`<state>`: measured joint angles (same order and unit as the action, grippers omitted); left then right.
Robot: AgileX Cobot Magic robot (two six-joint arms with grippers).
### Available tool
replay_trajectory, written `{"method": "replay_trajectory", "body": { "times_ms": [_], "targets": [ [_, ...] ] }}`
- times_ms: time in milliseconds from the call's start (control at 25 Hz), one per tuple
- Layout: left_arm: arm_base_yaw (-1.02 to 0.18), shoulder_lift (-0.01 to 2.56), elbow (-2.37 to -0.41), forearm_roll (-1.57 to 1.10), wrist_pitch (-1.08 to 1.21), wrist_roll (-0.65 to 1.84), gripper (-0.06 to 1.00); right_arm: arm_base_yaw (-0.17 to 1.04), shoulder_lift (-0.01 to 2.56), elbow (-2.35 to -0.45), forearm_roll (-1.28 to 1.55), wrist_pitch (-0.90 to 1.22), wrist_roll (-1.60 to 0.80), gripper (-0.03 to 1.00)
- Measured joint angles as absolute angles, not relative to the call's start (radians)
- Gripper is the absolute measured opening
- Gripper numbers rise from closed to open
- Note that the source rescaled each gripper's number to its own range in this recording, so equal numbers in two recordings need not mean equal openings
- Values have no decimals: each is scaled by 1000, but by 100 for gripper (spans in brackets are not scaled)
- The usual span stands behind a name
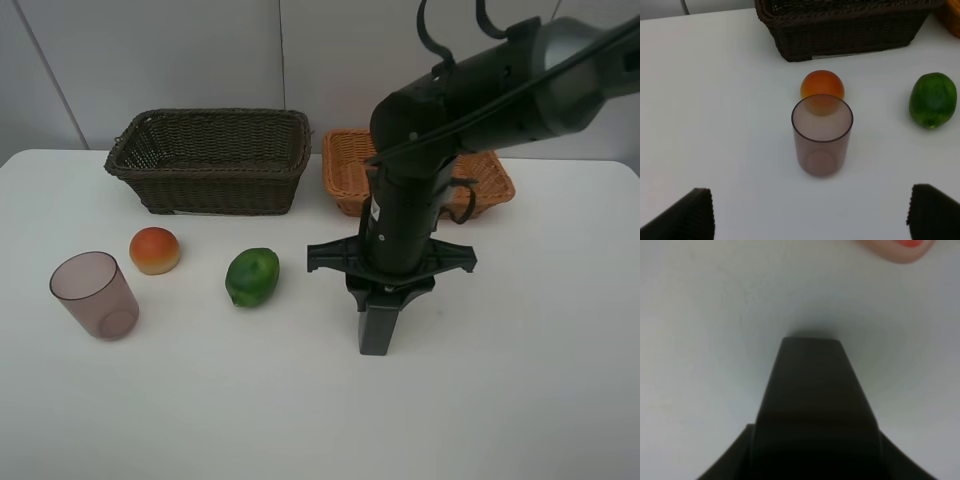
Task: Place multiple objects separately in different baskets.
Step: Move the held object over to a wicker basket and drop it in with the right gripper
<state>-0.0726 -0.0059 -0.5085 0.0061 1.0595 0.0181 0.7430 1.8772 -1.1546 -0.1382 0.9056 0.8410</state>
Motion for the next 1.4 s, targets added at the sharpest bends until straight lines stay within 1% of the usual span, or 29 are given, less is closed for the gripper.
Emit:
{"method": "replay_trajectory", "body": {
  "times_ms": [160, 240, 400, 520, 640, 680, 720, 880, 1000, 1120, 1240, 1400],
  "targets": [
    [-73, -6, -509, 6, 1060, 18, 100, 743, 1875, -1174, -137, 926, 799, 0],
    [-73, -6, -509, 6, 1060, 18, 100, 743, 1874, -1217, -138, 999, 733, 0],
    [-73, -6, -509, 6, 1060, 18, 100, 743, 1861, -1371, -121, 1155, 532, 0],
    [-73, -6, -509, 6, 1060, 18, 100, 742, 1862, -1481, -110, 1212, 406, 0],
    [-73, -6, -509, 6, 1060, 18, 100, 741, 1889, -1627, -111, 1222, 337, 0],
    [-73, -6, -509, 6, 1060, 18, 100, 741, 1931, -1732, -110, 1223, 303, 0],
    [-73, -6, -509, 6, 1060, 18, 100, 740, 1958, -1792, -109, 1224, 290, 0],
    [-73, -6, -509, 6, 1060, 18, 100, 740, 2076, -2033, -101, 1226, 265, 0],
    [-73, -6, -509, 6, 1060, 18, 100, 740, 2150, -2179, -106, 1225, 246, 0],
    [-73, -6, -509, 6, 1060, 18, 100, 738, 2197, -2248, -124, 1136, 242, 0],
    [-73, -6, -509, 6, 1060, 18, 100, 720, 2230, -2257, -133, 978, 242, 0],
    [-73, -6, -509, 6, 1060, 18, 100, 697, 2283, -2257, -140, 844, 242, 0]
  ]
}}
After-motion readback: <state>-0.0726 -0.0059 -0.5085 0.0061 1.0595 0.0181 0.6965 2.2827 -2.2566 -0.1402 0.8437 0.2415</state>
